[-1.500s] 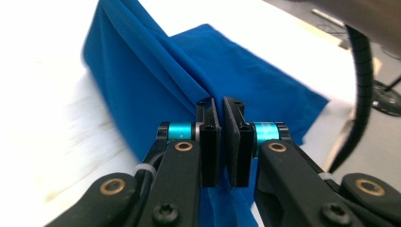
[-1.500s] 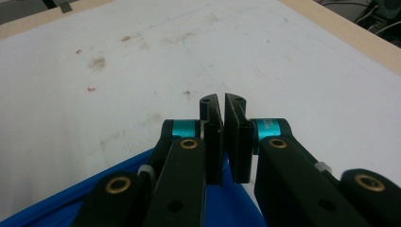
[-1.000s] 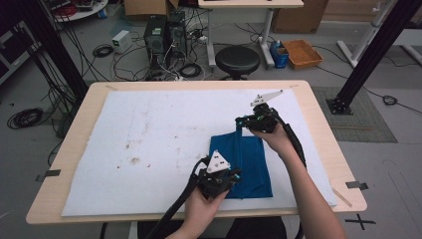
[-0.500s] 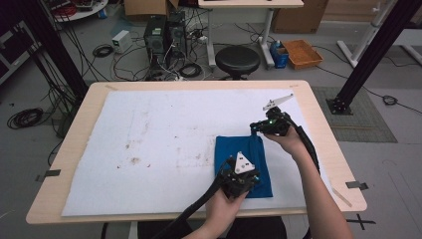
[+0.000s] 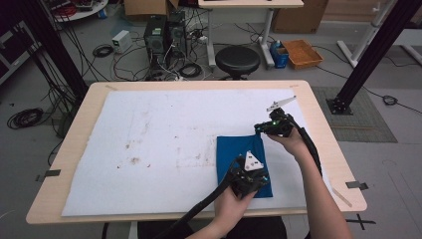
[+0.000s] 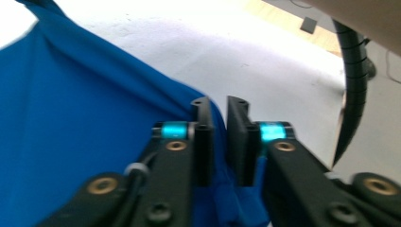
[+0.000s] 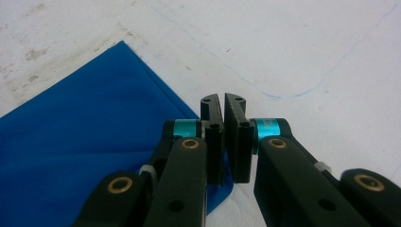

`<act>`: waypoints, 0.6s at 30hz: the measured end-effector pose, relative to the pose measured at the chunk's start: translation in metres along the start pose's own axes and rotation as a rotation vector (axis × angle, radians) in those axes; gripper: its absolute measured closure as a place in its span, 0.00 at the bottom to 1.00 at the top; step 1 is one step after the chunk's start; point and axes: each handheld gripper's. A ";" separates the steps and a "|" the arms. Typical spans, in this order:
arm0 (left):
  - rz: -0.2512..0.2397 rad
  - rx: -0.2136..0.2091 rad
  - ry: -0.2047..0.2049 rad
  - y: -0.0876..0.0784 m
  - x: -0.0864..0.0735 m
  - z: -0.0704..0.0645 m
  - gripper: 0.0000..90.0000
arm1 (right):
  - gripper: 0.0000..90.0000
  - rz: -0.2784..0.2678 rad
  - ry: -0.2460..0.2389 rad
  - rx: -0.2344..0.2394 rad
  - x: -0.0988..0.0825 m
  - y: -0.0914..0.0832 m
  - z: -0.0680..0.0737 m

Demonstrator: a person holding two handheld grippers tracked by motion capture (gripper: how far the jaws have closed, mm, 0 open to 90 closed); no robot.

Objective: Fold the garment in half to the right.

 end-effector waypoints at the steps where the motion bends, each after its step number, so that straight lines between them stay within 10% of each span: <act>1: 0.003 -0.008 0.009 0.000 0.000 -0.001 0.83 | 0.95 0.001 0.003 -0.007 0.000 0.000 0.000; 9: -0.002 -0.055 0.039 -0.013 -0.003 0.003 0.75 | 0.86 0.000 0.079 -0.042 -0.004 -0.007 -0.001; 18: -0.033 0.014 0.046 -0.061 -0.013 0.028 0.72 | 0.88 0.026 0.145 -0.033 -0.003 -0.010 0.014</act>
Point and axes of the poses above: each handheld gripper's, and its own axes: y roughly forward along the jaws, x roughly out of its top, z roughly to its left, and after that the axes turned 11 degrees about z, right-handed
